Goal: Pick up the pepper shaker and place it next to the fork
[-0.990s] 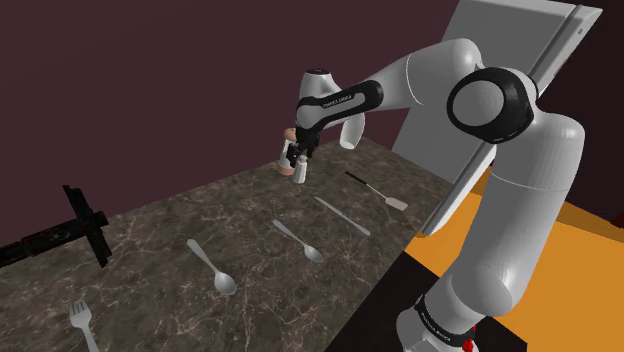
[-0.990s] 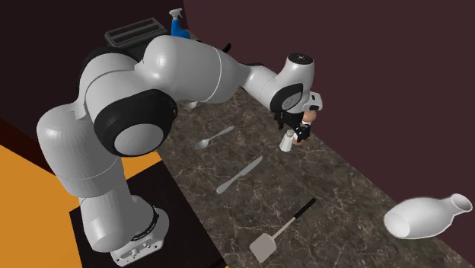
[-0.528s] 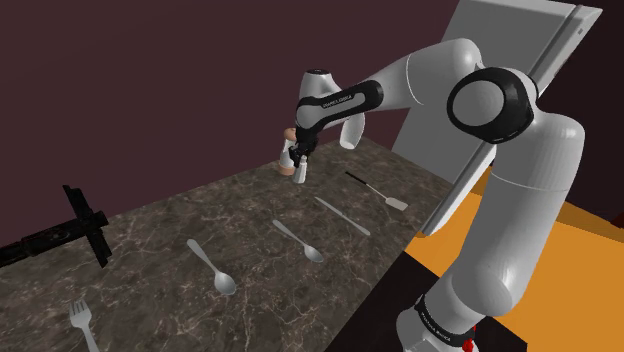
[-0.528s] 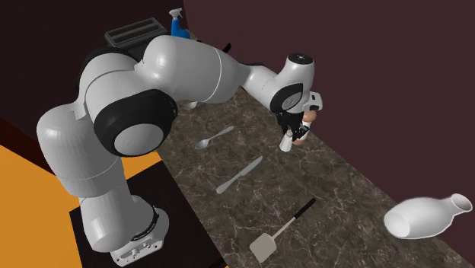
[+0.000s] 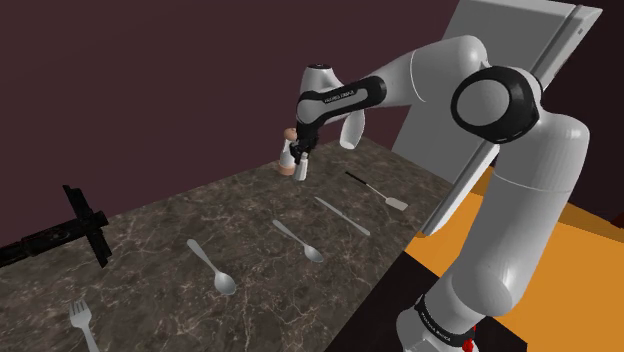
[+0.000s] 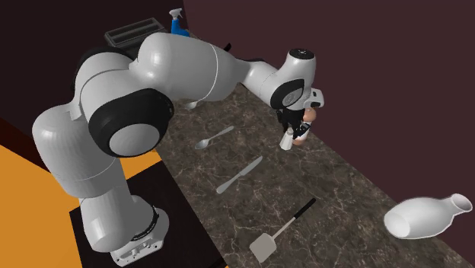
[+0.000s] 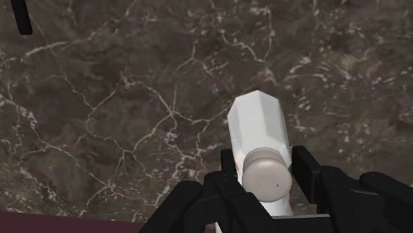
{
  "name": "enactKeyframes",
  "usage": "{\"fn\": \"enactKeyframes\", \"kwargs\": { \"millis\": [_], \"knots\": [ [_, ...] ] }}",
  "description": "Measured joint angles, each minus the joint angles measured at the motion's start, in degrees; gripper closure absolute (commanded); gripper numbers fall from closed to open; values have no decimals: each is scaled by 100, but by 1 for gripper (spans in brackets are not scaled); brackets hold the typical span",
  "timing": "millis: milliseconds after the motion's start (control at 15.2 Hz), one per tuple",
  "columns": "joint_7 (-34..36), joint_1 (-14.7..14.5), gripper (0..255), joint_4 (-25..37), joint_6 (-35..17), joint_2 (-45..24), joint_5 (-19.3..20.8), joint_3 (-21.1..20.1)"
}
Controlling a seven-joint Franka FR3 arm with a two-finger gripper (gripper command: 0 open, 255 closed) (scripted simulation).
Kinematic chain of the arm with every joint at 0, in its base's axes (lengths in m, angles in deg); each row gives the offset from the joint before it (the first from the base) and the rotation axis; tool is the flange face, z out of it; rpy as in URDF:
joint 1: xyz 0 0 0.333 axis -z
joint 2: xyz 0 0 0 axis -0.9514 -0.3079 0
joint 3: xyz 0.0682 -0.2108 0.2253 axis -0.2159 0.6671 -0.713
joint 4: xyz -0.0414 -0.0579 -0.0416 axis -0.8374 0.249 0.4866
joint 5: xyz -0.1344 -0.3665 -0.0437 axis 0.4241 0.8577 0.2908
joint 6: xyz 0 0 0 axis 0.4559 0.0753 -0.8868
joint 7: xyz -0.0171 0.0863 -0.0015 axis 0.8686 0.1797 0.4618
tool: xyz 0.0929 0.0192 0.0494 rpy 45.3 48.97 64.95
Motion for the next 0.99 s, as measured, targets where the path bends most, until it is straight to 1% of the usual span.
{"fn": "enactKeyframes", "kwargs": {
  "millis": [990],
  "knots": [
    [-134, -1, 255, 629, 1032, 410, -75, -17]
  ]
}}
